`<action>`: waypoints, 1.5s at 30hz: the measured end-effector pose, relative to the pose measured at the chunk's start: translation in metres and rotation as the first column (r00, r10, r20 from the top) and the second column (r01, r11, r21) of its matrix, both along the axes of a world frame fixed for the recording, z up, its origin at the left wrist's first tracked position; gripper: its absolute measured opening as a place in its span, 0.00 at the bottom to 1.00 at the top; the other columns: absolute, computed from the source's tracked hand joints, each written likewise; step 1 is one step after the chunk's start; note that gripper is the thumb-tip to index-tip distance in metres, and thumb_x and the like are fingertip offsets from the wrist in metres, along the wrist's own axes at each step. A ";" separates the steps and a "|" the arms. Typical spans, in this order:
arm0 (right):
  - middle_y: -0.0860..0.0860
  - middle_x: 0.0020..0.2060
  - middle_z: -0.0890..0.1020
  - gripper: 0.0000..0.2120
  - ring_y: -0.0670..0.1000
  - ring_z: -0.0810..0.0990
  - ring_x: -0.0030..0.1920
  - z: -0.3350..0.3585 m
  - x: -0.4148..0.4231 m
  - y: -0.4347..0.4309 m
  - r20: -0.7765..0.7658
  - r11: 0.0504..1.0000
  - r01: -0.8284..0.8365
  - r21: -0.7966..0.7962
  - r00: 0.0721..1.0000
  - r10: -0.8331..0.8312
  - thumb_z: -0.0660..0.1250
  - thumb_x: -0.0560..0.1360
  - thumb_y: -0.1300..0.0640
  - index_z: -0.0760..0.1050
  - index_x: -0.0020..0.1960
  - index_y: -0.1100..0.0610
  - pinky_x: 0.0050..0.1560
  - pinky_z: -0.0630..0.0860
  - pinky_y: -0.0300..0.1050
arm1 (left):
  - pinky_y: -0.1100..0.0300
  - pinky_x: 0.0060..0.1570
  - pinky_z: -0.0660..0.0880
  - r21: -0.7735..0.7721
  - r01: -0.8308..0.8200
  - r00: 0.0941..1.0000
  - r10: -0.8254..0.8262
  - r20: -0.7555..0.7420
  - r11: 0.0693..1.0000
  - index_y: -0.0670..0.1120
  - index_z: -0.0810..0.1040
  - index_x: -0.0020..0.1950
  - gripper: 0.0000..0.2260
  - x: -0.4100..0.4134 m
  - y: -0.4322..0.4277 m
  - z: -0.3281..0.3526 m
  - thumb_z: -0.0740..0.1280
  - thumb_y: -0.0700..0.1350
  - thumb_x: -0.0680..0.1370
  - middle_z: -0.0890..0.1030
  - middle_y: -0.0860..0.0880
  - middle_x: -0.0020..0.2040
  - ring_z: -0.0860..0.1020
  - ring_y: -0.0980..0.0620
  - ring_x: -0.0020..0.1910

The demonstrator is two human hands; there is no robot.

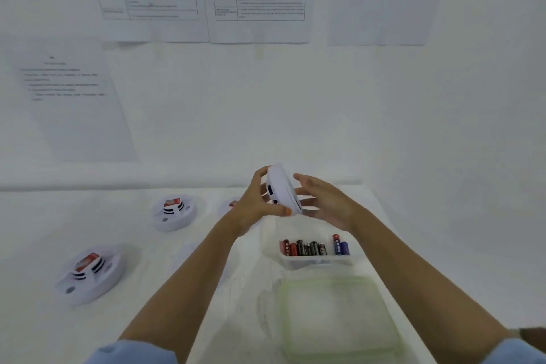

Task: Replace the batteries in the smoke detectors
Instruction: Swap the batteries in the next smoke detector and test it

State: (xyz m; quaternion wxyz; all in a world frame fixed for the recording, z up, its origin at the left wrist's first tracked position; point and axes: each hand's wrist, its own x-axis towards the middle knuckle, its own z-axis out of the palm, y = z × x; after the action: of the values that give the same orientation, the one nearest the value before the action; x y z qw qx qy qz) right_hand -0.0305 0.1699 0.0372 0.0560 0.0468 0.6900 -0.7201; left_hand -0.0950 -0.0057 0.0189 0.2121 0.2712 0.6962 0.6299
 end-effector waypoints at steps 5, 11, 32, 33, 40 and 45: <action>0.54 0.52 0.79 0.13 0.53 0.82 0.45 -0.009 0.003 0.015 0.018 0.982 -0.084 -0.169 0.996 0.088 0.60 0.78 0.54 0.71 0.62 0.53 0.44 0.81 0.46 | 0.43 0.60 0.73 0.020 0.042 0.999 -0.042 -0.026 0.999 0.53 0.57 0.71 0.46 0.010 0.017 0.000 0.76 0.38 0.59 0.69 0.45 0.68 0.70 0.44 0.67; 0.57 0.55 0.76 0.20 0.58 0.81 0.46 -0.017 0.000 0.025 0.023 0.988 0.076 -0.131 0.997 -0.073 0.66 0.74 0.61 0.65 0.64 0.55 0.40 0.82 0.51 | 0.66 0.49 0.76 0.001 -0.002 0.986 0.003 -0.165 1.000 0.55 0.52 0.72 0.49 0.013 0.027 -0.012 0.75 0.27 0.63 0.67 0.55 0.64 0.70 0.58 0.62; 0.54 0.58 0.74 0.27 0.54 0.78 0.54 -0.008 0.005 0.016 -0.078 0.964 0.069 0.256 0.996 -0.051 0.71 0.71 0.55 0.62 0.65 0.51 0.50 0.80 0.48 | 0.64 0.49 0.77 0.099 -0.100 0.951 0.125 -0.283 0.990 0.49 0.59 0.67 0.47 0.005 0.027 -0.024 0.79 0.38 0.53 0.69 0.54 0.62 0.72 0.67 0.57; 0.52 0.59 0.73 0.29 0.52 0.76 0.54 -0.006 0.005 0.017 -0.166 0.915 0.122 0.384 0.984 -0.061 0.73 0.70 0.54 0.62 0.65 0.51 0.51 0.78 0.45 | 0.64 0.49 0.77 0.105 -0.101 0.951 0.127 -0.281 0.989 0.49 0.59 0.67 0.46 0.004 0.027 -0.023 0.78 0.36 0.54 0.69 0.55 0.61 0.72 0.68 0.56; 0.42 0.55 0.63 0.36 0.46 0.64 0.57 0.014 0.005 0.010 -0.387 0.533 0.229 0.814 0.899 0.205 0.75 0.60 0.50 0.67 0.66 0.48 0.58 0.64 0.42 | 0.68 0.49 0.75 0.127 -0.075 0.946 0.111 -0.305 0.989 0.47 0.60 0.67 0.47 0.006 0.024 -0.016 0.77 0.45 0.52 0.70 0.54 0.62 0.72 0.66 0.57; 0.44 0.54 0.68 0.33 0.45 0.66 0.54 0.023 0.002 0.011 -0.346 0.441 0.201 0.875 0.896 0.279 0.77 0.63 0.52 0.68 0.65 0.52 0.56 0.64 0.40 | 0.67 0.48 0.75 0.115 -0.055 0.949 0.088 -0.302 0.992 0.51 0.62 0.64 0.44 0.008 0.020 -0.013 0.77 0.45 0.52 0.70 0.54 0.62 0.73 0.65 0.57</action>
State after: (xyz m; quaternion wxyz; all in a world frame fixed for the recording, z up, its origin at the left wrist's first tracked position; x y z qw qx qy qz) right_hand -0.0288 0.1806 0.0603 -0.1183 -0.1122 0.9586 -0.2336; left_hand -0.0867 0.0143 0.0057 0.0641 0.3510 0.6959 0.6233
